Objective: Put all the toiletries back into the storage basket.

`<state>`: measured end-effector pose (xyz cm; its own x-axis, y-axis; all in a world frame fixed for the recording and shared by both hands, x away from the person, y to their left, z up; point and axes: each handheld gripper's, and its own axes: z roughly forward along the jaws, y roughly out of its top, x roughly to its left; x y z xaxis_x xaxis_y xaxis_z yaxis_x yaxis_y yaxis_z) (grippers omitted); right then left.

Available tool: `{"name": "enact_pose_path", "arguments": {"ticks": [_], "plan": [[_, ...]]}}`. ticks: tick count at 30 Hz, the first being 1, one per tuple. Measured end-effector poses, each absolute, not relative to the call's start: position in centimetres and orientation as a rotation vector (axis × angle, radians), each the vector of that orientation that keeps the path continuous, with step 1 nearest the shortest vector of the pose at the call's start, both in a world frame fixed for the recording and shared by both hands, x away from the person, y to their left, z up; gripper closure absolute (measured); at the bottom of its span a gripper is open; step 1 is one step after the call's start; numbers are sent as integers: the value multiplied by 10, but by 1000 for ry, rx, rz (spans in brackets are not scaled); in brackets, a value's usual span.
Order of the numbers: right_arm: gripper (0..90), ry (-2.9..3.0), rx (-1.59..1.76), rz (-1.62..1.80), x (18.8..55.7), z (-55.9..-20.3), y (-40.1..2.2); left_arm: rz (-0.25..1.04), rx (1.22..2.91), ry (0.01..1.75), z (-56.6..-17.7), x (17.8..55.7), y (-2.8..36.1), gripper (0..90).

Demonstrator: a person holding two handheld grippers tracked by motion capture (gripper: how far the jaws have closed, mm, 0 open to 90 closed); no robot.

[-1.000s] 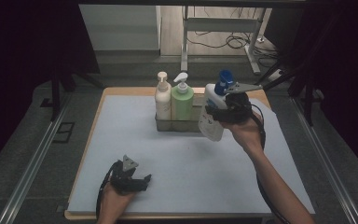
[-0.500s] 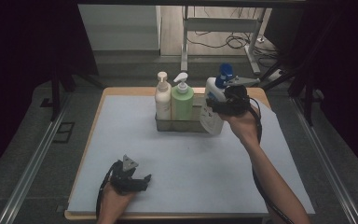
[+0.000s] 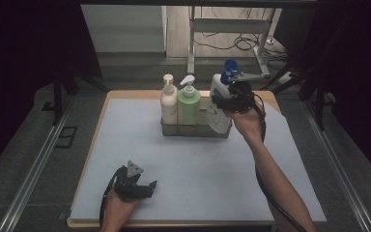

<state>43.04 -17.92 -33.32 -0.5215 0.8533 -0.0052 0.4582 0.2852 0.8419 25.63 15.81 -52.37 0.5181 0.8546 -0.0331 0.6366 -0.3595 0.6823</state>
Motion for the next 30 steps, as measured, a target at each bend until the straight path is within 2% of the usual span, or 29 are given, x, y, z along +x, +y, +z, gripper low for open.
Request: {"name": "enact_pose_path", "arguments": {"ticks": [30], "plan": [[405,2015,1255,1124,473,-346,-171,432,2116,1211,-524,256,158,123]]}}
